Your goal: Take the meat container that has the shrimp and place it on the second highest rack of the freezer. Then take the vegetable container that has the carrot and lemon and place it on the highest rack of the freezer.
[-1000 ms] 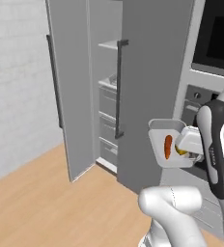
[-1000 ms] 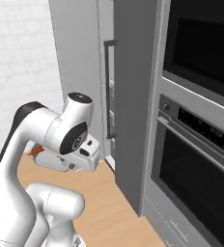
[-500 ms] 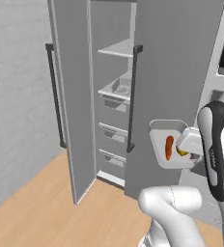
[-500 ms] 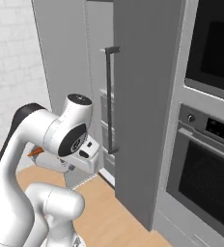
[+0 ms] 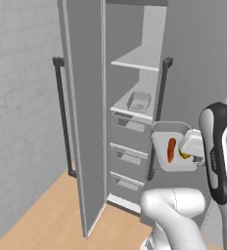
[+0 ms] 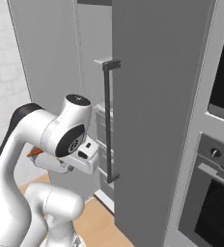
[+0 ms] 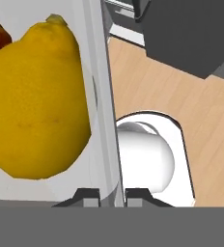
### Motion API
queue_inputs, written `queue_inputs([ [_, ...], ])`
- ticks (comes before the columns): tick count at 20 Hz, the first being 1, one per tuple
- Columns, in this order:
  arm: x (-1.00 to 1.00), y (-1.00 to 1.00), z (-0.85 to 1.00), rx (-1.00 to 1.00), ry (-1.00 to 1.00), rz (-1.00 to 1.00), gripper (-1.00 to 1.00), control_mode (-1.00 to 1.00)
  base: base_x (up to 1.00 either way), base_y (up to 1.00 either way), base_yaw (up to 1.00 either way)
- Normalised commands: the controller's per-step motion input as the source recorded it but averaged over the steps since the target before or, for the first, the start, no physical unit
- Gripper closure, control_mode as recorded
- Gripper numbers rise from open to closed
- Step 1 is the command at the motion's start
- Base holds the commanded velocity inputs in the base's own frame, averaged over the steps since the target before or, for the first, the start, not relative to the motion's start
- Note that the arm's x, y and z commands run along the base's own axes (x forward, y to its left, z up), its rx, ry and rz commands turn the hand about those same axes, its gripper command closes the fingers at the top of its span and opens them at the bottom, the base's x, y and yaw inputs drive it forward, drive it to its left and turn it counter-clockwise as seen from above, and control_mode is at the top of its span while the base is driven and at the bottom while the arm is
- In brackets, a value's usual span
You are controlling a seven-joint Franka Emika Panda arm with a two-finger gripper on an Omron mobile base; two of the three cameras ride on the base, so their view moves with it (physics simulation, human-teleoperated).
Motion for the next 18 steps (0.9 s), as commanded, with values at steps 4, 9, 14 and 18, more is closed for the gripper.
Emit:
queue_inputs([
  [4,0.00,0.00,0.00,0.00,0.00,0.00,1.00,1.00,0.95,0.00,0.00],
  [9,0.00,0.00,0.00,0.00,0.00,0.00,1.00,1.00,0.59,0.00,0.00],
  [14,0.00,0.00,0.00,0.00,0.00,0.00,1.00,1.00,0.07,0.15,-0.08],
  [18,0.00,0.00,0.00,0.00,0.00,0.00,1.00,1.00,0.17,0.56,-0.21],
])
